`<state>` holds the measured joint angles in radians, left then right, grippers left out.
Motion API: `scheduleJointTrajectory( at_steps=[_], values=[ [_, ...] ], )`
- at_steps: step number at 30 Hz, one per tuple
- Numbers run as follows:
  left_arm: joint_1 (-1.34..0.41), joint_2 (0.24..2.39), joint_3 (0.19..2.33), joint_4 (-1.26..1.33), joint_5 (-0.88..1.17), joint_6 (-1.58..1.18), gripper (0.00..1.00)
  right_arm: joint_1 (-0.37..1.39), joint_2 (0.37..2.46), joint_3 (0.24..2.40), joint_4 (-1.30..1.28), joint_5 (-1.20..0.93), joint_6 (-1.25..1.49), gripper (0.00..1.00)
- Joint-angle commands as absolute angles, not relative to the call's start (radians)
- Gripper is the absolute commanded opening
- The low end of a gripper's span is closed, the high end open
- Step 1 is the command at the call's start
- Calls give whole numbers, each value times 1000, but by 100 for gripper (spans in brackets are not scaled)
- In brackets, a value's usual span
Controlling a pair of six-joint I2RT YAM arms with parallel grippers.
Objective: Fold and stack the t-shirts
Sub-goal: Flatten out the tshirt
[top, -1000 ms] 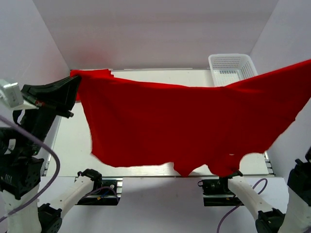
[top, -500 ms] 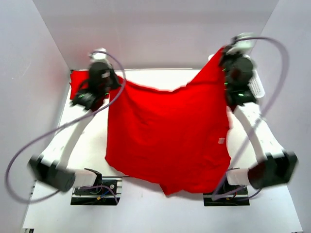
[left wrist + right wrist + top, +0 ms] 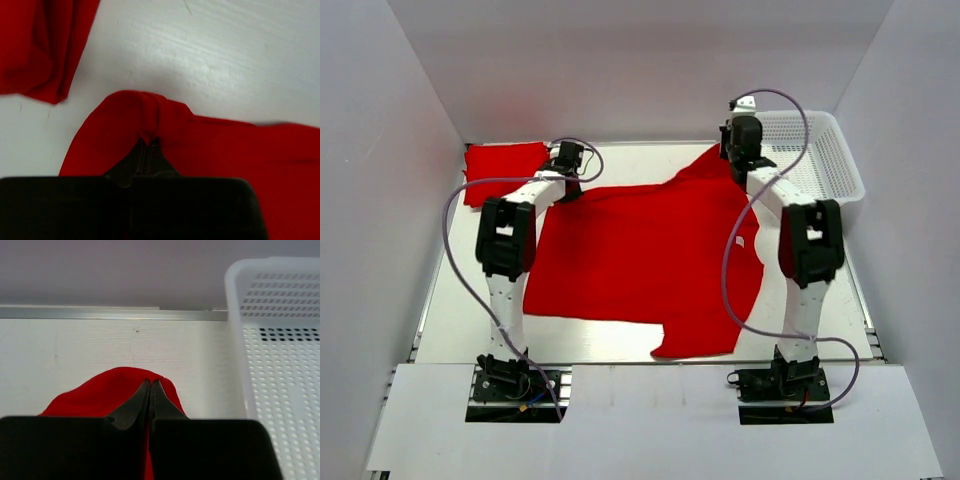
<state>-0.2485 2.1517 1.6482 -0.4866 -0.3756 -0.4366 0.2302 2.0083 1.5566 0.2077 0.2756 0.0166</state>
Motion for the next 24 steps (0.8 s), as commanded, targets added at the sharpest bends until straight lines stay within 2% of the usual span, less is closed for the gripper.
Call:
scheduleJointTrajectory(
  at_steps=[1, 4, 6, 7, 9, 10, 13, 14, 15, 17, 18, 19, 24],
  values=[
    [-218, 2207, 1799, -459, -379, -408, 0, 229, 2101, 1748, 181, 268, 12, 0],
    [-193, 2314, 1917, -459, -333, -408, 0, 226, 2233, 1897, 157, 270, 11, 0],
    [-183, 2364, 2007, -469, -318, -408, 8, 226, 2317, 1974, 163, 287, 17, 0],
    [-173, 2384, 2032, -469, -302, -408, 31, 229, 2332, 2005, 208, 293, 17, 0],
    [-164, 2428, 2089, -448, -259, -408, 65, 229, 2396, 2035, 253, 293, 21, 0],
    [-164, 2437, 2103, -436, -243, -408, 73, 226, 2411, 2048, 273, 293, 18, 0],
    [-146, 2450, 2141, -385, -183, -408, 100, 227, 2497, 2124, 389, 267, 3, 13],
    [-146, 2450, 2141, -376, -148, -408, 100, 226, 2517, 2207, 385, 255, 3, 17],
    [-146, 2450, 2155, -367, -137, -408, 100, 225, 2554, 2238, 374, 250, 5, 36],
    [-137, 2436, 2155, -351, -123, -408, 100, 229, 2550, 2255, 359, 238, 8, 54],
    [-137, 2436, 2155, -333, -111, -396, 100, 229, 2516, 2243, 376, 238, -24, 76],
    [-137, 2422, 2155, -324, -110, -396, 100, 229, 2498, 2206, 382, 241, -26, 90],
    [-137, 2402, 2177, -279, -40, -329, 100, 232, 2364, 2116, 272, 198, -38, 90]
  ],
)
